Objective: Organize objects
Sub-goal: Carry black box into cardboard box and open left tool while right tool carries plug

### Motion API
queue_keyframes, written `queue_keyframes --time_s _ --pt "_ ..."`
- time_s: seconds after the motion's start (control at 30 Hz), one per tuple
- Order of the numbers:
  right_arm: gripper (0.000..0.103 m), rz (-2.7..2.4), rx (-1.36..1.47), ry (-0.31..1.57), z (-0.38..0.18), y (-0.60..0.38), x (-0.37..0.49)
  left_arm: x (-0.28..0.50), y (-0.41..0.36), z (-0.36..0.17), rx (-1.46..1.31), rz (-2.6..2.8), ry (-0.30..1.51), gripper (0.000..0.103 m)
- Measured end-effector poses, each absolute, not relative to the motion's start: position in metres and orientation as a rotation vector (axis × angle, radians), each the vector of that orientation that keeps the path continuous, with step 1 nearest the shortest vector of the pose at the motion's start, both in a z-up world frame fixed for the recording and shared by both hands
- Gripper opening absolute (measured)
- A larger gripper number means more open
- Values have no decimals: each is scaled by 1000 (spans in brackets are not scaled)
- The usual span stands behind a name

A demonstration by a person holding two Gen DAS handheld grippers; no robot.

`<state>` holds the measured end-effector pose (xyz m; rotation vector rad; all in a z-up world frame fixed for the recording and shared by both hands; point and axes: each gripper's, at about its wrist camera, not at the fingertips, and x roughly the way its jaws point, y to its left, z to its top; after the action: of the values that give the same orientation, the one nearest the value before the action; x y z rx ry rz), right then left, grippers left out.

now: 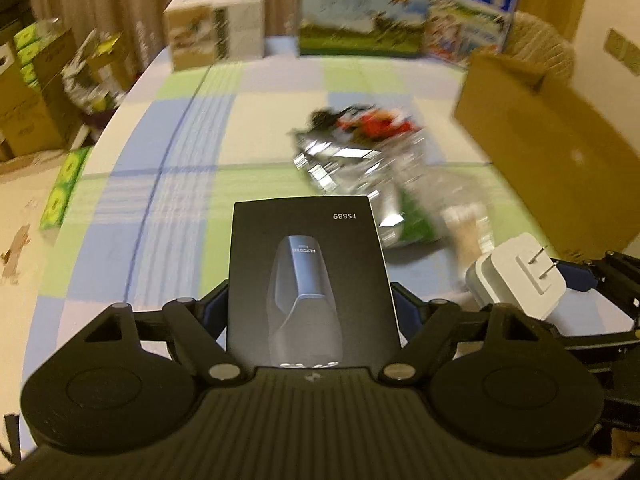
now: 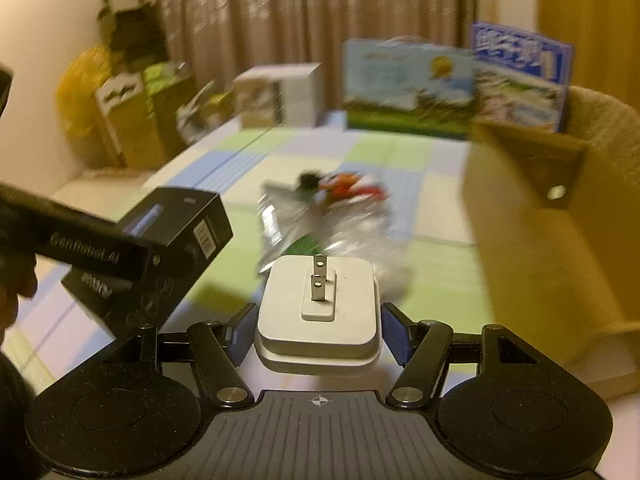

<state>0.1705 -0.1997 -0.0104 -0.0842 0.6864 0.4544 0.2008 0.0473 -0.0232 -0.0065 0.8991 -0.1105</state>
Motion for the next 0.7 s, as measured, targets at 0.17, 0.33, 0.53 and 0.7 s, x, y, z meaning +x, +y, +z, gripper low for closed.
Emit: queue_keyframes --time_s 0.17,0.33,0.53,0.7 --pt "63 351 -96 627 46 -259 178 208 -1 15 -1 -216 838 77" --pt "63 248 -94 617 69 -324 197 220 -70 49 -4 -339 784 78" --pt "63 185 -92 641 65 -379 221 242 -150 69 0 -443 768 78" --pt "63 153 -60 662 54 -408 234 264 -198 69 12 -473 773 78"
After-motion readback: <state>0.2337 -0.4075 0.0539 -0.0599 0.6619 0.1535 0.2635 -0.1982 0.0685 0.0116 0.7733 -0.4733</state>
